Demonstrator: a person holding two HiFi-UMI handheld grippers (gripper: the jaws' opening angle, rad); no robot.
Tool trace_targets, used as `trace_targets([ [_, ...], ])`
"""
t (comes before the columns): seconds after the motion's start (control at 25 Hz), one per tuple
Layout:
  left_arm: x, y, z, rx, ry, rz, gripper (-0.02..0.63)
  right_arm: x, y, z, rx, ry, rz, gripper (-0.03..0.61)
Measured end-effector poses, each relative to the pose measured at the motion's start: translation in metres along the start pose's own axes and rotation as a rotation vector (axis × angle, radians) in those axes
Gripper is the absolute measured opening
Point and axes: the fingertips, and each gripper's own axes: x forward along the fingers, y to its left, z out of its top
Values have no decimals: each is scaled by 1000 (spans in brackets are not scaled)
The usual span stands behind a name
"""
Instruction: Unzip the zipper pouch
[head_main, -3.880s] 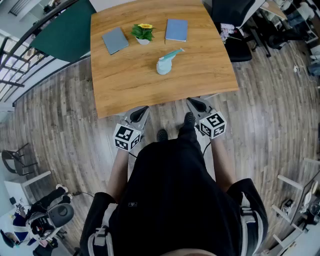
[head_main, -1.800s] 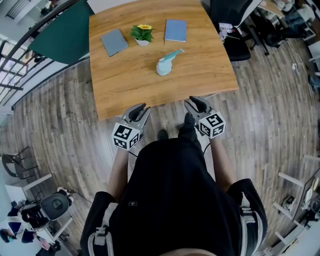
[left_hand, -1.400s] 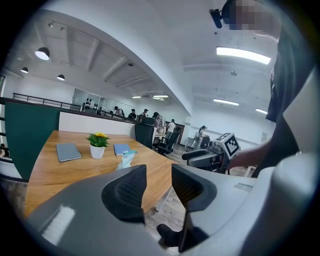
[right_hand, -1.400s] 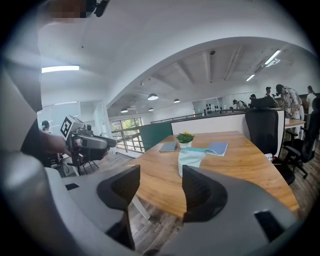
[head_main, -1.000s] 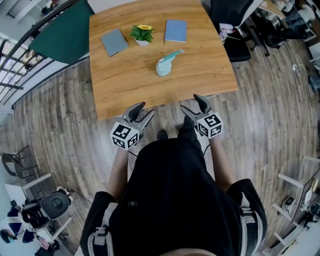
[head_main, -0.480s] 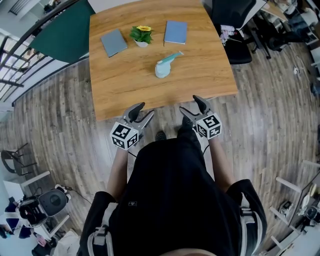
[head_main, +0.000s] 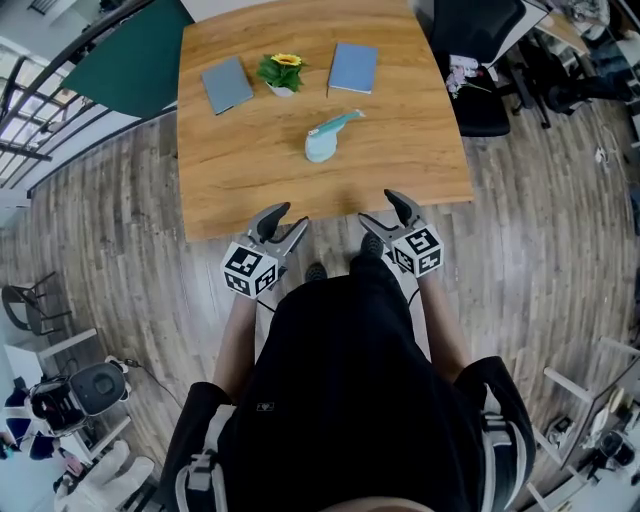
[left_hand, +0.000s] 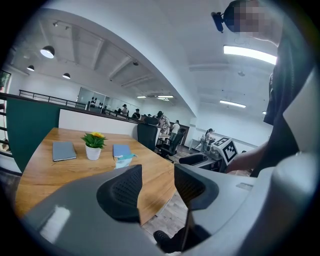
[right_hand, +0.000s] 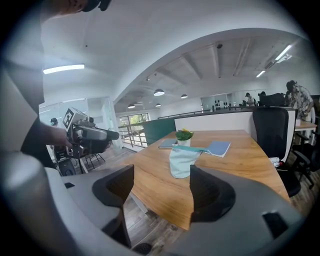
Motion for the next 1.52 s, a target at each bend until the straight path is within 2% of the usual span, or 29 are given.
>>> trace_targets([
  [0.24,25,1,12,-12,-7,50,181,7,-23,6,-25,18,65,322],
  [0.44,51,-5,22,-6,-14,85,179,9,-43,9,-53,35,140,276],
  [0.88,87,-17,28,-36,-22,209,170,6,-82,-1,-104,88,261,262],
  [1.24,107,-33,24,-70,-38,291,166,3,-106,-1,-160,101,335,224],
  [1.52,112,-29,22,-82,-27,303,166,11,-112,2,-167,110,350,222],
])
